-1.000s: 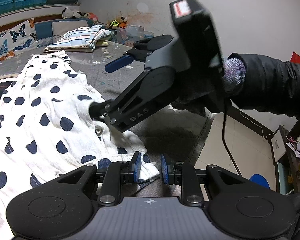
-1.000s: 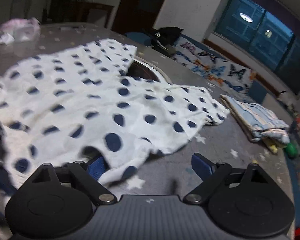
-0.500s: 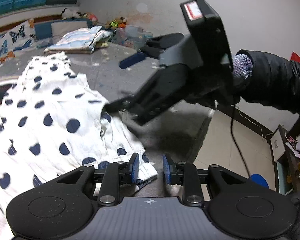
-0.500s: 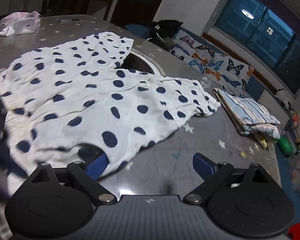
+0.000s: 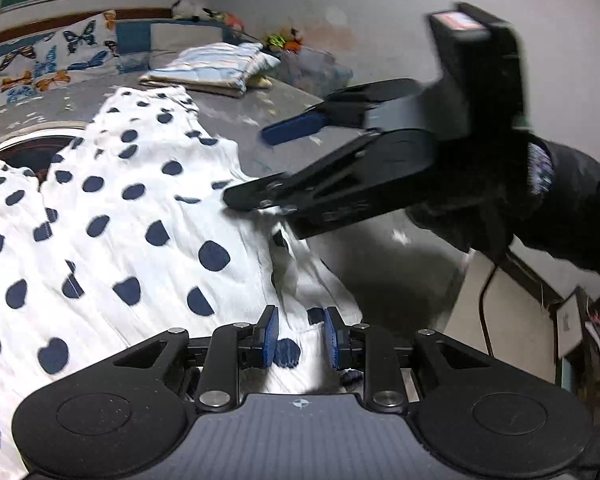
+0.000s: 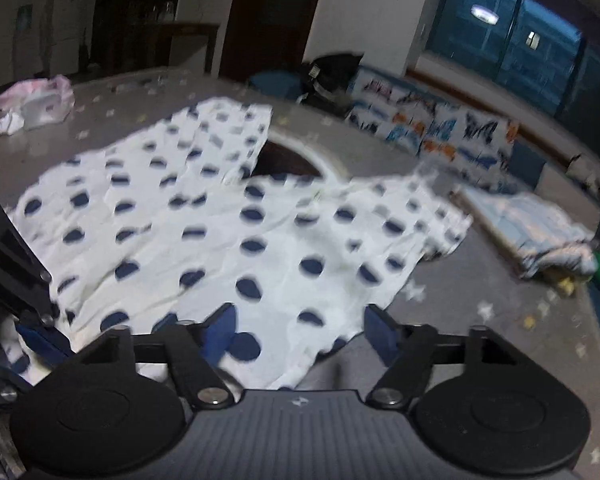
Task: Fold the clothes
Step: 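Move the right gripper to the pants' other end and grasp the waistband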
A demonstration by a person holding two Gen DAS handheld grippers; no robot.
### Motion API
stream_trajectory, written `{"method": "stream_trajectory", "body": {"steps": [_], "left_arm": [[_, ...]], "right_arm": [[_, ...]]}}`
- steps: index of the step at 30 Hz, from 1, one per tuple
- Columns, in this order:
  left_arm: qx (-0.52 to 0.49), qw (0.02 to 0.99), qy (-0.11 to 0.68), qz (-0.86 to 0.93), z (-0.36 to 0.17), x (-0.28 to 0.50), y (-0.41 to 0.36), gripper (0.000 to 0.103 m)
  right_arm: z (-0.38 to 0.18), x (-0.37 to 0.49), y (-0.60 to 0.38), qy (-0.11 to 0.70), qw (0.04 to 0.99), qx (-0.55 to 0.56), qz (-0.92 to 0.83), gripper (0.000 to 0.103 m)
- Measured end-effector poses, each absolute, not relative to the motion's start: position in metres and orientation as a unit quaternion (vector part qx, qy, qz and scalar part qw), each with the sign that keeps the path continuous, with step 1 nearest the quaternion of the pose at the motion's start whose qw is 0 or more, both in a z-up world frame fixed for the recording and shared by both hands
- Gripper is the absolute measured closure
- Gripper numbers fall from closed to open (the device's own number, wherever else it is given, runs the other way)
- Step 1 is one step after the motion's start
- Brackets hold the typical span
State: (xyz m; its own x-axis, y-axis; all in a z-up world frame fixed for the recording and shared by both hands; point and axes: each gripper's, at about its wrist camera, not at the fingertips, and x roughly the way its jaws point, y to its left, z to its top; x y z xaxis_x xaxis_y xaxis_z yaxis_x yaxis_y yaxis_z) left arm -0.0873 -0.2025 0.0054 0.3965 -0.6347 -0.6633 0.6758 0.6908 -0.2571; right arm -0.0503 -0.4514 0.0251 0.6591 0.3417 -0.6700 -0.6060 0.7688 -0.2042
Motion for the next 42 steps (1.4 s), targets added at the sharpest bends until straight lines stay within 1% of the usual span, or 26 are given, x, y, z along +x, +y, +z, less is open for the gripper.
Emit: {"method": "stream_trajectory", "body": {"steps": [1, 4, 10, 12, 17, 25, 27, 29, 30, 33, 36, 42], "left_arm": [[0.03, 0.833, 0.384, -0.396, 0.006, -0.089, -0.202, 0.077], [0.036, 0.829, 0.387, -0.402, 0.006, -0.091, -0.198, 0.077], [0.054, 0.827, 0.386, -0.404, 0.017, -0.09, -0.197, 0.076], [0.054, 0.832, 0.377, -0.404, 0.024, -0.086, -0.2, 0.075], [0.032, 0.846, 0.372, -0.381, 0.027, -0.064, -0.211, 0.075], [0.003, 0.836, 0.403, -0.372, 0.01, -0.035, -0.224, 0.074], [0.004, 0.831, 0.411, -0.375, 0.006, -0.035, -0.226, 0.073], [0.001, 0.83, 0.411, -0.378, 0.006, -0.035, -0.226, 0.066], [-0.001, 0.829, 0.411, -0.379, 0.006, -0.035, -0.226, 0.065], [-0.002, 0.831, 0.405, -0.382, 0.012, -0.04, -0.225, 0.064], [0.0, 0.832, 0.4, -0.385, 0.017, -0.047, -0.222, 0.063], [0.011, 0.826, 0.398, -0.399, 0.021, -0.063, -0.223, 0.063]], "right_arm": [[0.019, -0.051, -0.451, 0.326, 0.881, -0.212, 0.271, 0.041], [0.013, -0.055, -0.457, 0.331, 0.877, -0.214, 0.274, 0.042], [0.034, -0.049, -0.469, 0.333, 0.886, -0.19, 0.262, 0.042], [0.039, -0.04, -0.473, 0.338, 0.889, -0.173, 0.254, 0.042], [0.039, -0.01, -0.478, 0.359, 0.892, -0.144, 0.235, 0.042], [0.037, 0.049, -0.495, 0.372, 0.901, -0.096, 0.203, 0.042], [0.036, 0.067, -0.501, 0.374, 0.903, -0.082, 0.193, 0.042], [0.034, 0.088, -0.506, 0.375, 0.906, -0.067, 0.181, 0.042], [0.032, 0.101, -0.51, 0.376, 0.908, -0.059, 0.174, 0.042], [0.026, 0.136, -0.523, 0.386, 0.909, -0.025, 0.158, 0.042], [0.02, 0.165, -0.531, 0.394, 0.906, -0.001, 0.152, 0.044], [0.006, 0.214, -0.534, 0.41, 0.9, -0.001, 0.147, 0.054]]}}
